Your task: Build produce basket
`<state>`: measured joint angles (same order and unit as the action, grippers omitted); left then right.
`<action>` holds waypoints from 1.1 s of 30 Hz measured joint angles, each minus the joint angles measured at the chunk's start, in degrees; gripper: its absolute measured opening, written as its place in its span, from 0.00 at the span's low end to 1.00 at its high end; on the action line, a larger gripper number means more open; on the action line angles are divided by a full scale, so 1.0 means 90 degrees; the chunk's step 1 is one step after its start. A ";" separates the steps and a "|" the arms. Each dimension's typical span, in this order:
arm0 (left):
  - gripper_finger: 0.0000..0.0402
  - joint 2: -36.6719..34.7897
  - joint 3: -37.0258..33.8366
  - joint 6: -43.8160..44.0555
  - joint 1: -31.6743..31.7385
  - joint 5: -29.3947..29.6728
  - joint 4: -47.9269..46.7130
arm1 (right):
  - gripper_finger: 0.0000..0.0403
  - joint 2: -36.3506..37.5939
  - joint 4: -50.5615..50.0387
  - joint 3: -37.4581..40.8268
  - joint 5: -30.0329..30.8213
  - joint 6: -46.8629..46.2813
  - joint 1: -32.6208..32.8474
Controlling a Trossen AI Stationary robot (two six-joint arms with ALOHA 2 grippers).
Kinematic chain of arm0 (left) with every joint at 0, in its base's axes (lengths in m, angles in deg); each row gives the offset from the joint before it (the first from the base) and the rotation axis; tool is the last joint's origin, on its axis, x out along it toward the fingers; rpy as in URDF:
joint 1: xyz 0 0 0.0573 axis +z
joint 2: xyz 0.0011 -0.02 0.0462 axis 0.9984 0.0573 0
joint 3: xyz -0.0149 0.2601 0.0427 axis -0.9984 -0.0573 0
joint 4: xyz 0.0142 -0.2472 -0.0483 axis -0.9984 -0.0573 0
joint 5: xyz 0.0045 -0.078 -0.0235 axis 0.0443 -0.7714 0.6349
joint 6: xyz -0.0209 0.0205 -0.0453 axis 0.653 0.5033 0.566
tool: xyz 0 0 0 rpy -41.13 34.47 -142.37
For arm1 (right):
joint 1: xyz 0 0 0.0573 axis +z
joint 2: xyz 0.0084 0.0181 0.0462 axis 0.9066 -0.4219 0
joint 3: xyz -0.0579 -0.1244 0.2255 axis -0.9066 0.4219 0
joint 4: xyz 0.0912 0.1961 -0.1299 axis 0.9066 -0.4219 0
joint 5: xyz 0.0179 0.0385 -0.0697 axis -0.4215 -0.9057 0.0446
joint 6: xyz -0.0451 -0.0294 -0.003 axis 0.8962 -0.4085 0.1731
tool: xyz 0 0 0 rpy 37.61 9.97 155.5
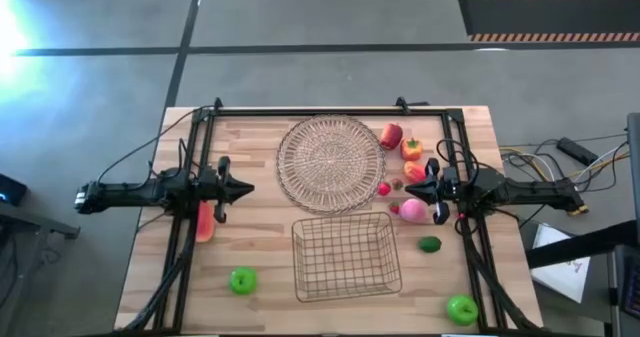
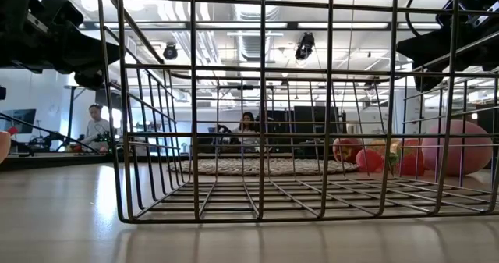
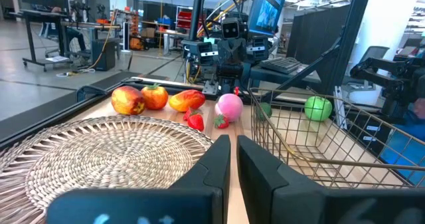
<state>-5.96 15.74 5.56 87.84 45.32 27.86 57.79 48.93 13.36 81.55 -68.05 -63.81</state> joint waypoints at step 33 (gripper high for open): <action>0.03 0.0000 0.0000 0.0000 -0.0002 0.0000 0.0000 | 0.02 -0.0811 0.3177 0.0000 0.0669 -0.0211 -0.0002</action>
<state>-5.96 15.74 5.56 87.82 45.32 27.86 50.49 77.52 13.36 87.57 -69.95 -63.83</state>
